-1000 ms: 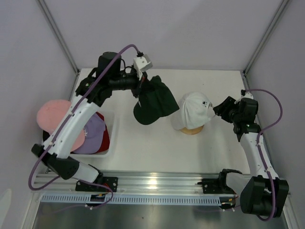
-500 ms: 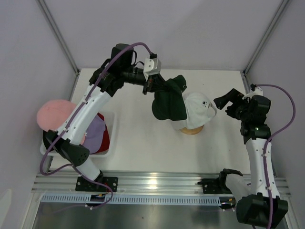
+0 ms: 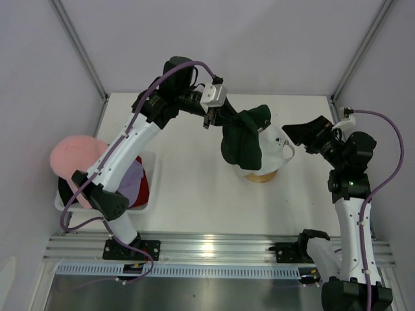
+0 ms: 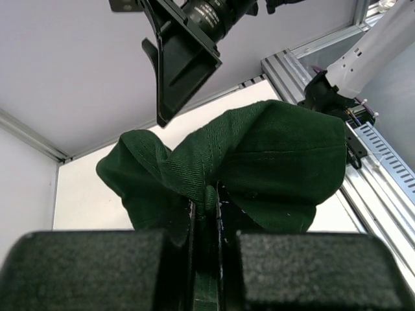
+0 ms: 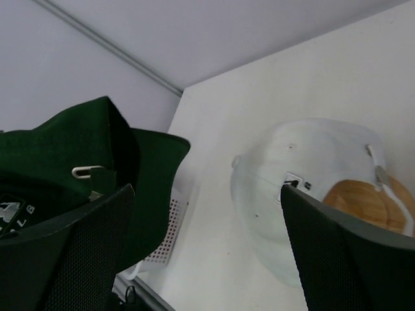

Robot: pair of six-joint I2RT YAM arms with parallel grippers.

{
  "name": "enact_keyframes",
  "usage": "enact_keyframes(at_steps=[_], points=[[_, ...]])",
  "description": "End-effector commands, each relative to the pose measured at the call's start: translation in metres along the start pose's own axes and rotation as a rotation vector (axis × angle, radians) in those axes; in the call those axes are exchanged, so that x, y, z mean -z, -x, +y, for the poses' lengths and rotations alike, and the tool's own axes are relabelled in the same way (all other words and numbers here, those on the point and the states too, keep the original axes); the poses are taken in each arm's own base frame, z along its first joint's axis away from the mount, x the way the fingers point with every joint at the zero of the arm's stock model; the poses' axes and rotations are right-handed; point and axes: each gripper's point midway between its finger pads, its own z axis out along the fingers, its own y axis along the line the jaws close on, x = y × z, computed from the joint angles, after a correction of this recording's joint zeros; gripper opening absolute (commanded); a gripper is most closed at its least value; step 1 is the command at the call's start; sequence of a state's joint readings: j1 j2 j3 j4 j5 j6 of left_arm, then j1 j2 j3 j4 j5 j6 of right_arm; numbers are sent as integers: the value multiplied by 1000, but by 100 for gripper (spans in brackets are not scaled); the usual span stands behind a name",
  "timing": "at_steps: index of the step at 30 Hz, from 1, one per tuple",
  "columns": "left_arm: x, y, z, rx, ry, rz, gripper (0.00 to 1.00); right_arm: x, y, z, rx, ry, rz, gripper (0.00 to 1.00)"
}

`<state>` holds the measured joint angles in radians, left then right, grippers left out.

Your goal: Stack the hats

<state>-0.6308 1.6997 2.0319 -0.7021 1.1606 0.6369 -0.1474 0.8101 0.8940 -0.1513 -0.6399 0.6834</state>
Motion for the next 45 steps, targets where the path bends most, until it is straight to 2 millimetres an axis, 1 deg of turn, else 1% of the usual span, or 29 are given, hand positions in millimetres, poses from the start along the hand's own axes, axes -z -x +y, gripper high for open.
enact_keyframes(at_steps=[1,2,3,7,10,12,13,15,17,18,19,21,22,24,25,27,28,31,32,34,35,36,38,39,40,41,42,44,45], points=[[-7,26,2,-115,-26,-50,1,-5,2,36,13,156,25,97],[-9,26,3,-117,-24,-47,1,-6,0,40,19,172,35,97],[-12,21,5,-109,-25,-41,1,-7,-3,49,31,199,50,97],[-18,12,12,-84,-19,-31,1,-12,-14,60,51,219,92,95],[-21,11,15,-72,-19,-30,1,-17,-24,65,58,225,108,94],[-23,11,16,-76,-16,-28,1,-25,-28,62,48,214,117,93],[-25,10,16,-75,-15,-25,1,-28,-32,65,45,220,127,90],[-26,10,17,-80,-6,-18,1,-38,-36,59,27,200,138,86],[-26,9,18,-79,4,-8,1,-48,-38,54,17,179,141,77],[-26,8,18,-76,6,-5,1,-50,-38,52,15,168,138,77],[-26,8,19,-76,8,-3,1,-52,-38,50,14,162,135,69],[-26,6,17,-73,4,3,1,-56,-32,45,14,131,100,63],[-26,6,15,-68,-1,2,1,-57,-30,42,13,115,87,57],[-25,5,14,-65,-3,4,1,-58,-22,40,19,95,50,52],[-25,3,14,-60,1,10,1,-59,-15,45,30,110,23,43],[-24,3,15,-71,13,19,1,-60,-10,46,35,108,2,33],[-23,1,15,-68,18,25,1,-59,-7,48,41,106,-5,22],[-21,-2,16,-78,32,47,1,-56,-3,44,67,64,-6,4],[-20,-5,19,-78,54,65,1,-55,-1,42,77,42,-12,1],[-18,-10,24,-77,88,90,1,-50,2,33,111,-22,-6,0],[-15,-16,32,-78,132,120,1,-47,4,32,125,-40,-11,0],[-14,-18,35,-75,152,133,3,-42,4,25,136,-71,-6,0],[-13,-24,44,-65,189,163,4,-33,8,22,143,-88,-21,0],[-11,-33,48,-55,215,193,4,-29,10,21,143,-94,-25,0],[-10,-37,50,-52,225,207,4,-24,11,11,138,-131,-25,0],[-11,-44,51,-48,224,223,4,-17,13,10,142,-142,-36,0],[-11,-48,53,-44,229,236,4,-12,9,2,135,-174,-21,0],[-14,-58,55,-30,224,248,4,-4,12,-12,137,-233,-34,0],[-15,-60,55,-26,220,248,4,0,8,-15,135,-245,-28,0]])
